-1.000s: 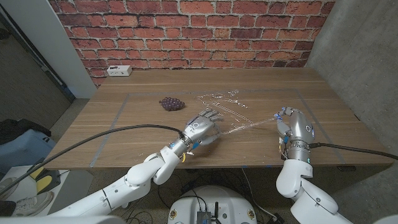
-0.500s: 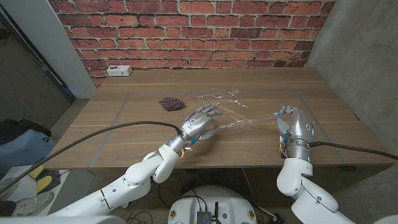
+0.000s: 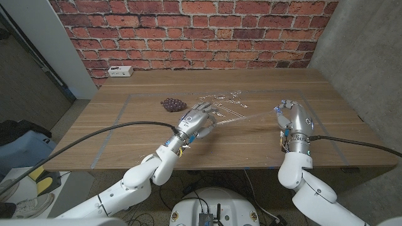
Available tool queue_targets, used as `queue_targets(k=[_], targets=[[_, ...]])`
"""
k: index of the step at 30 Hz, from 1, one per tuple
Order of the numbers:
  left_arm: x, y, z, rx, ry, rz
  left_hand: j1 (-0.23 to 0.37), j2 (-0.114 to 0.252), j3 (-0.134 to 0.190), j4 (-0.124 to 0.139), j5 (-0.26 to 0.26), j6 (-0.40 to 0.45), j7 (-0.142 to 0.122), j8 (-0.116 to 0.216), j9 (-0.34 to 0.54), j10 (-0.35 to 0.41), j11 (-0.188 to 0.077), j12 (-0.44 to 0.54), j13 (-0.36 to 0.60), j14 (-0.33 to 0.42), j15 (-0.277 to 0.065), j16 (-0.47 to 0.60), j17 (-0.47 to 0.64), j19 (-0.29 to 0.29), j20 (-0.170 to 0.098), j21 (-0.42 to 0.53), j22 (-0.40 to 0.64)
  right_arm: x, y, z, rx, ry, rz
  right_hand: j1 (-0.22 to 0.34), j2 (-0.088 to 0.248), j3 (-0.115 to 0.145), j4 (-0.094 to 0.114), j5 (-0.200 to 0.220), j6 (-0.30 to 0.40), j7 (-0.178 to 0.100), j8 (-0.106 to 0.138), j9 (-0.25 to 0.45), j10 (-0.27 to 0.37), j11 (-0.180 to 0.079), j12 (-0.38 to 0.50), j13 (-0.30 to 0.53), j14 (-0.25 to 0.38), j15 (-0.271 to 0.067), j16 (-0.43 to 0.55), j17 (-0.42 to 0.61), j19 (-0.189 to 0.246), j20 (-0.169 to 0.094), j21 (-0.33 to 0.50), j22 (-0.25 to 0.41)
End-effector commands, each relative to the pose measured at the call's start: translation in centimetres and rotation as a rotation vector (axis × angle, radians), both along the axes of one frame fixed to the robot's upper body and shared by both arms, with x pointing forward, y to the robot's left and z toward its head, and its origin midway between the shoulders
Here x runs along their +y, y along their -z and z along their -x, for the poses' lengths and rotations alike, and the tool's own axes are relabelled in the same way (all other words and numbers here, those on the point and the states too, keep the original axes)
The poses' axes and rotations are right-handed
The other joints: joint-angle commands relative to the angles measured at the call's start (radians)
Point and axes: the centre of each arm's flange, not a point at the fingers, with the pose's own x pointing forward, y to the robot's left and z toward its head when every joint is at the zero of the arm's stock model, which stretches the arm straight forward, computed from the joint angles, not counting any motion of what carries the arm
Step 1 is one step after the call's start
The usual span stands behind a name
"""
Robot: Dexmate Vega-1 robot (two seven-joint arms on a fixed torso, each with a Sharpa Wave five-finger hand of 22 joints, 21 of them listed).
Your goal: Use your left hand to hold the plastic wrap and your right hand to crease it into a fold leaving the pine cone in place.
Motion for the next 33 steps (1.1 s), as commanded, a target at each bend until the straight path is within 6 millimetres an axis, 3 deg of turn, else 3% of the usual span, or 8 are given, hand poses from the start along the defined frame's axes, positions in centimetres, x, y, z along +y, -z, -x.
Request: queue_targets(k=[1, 33], targets=[[0.9, -0.9, 0.5, -0.054, -0.04, 0.073, 0.007, 0.001, 0.008, -0.002, 0.005, 0.053, 0.049, 0.024, 0.08, 0.01, 0.001, 0.005, 0.003, 0.01, -0.091, 0.001, -0.001, -0.001, 0.0, 0.005, 0.002, 0.1, -1.4, -1.6, -0.058, -0.023, 0.007, -0.011, 0.002, 0.011, 0.002, -0.007, 0.037, 0.039, 0.004, 0.0, 0.004, -0.007, 0.002, 0.004, 0.012, -0.157, -0.005, -0.001, 0.0, 0.0, -0.002, 0.004], [2.4, -4.9, -1.6, -0.056, -0.104, 0.143, 0.004, -0.007, 0.007, 0.004, 0.009, 0.044, 0.04, 0.035, 0.118, 0.021, -0.004, 0.002, 0.004, 0.015, -0.094, 0.001, 0.0, 0.001, 0.002, 0.008, 0.003, 0.5, -5.1, -7.0, -0.134, -0.079, 0.001, -0.024, 0.0, 0.031, 0.0, -0.014, 0.034, 0.037, 0.004, -0.003, 0.007, -0.007, 0.0, 0.009, 0.022, -0.158, -0.015, 0.0, 0.002, -0.003, -0.004, 0.003]])
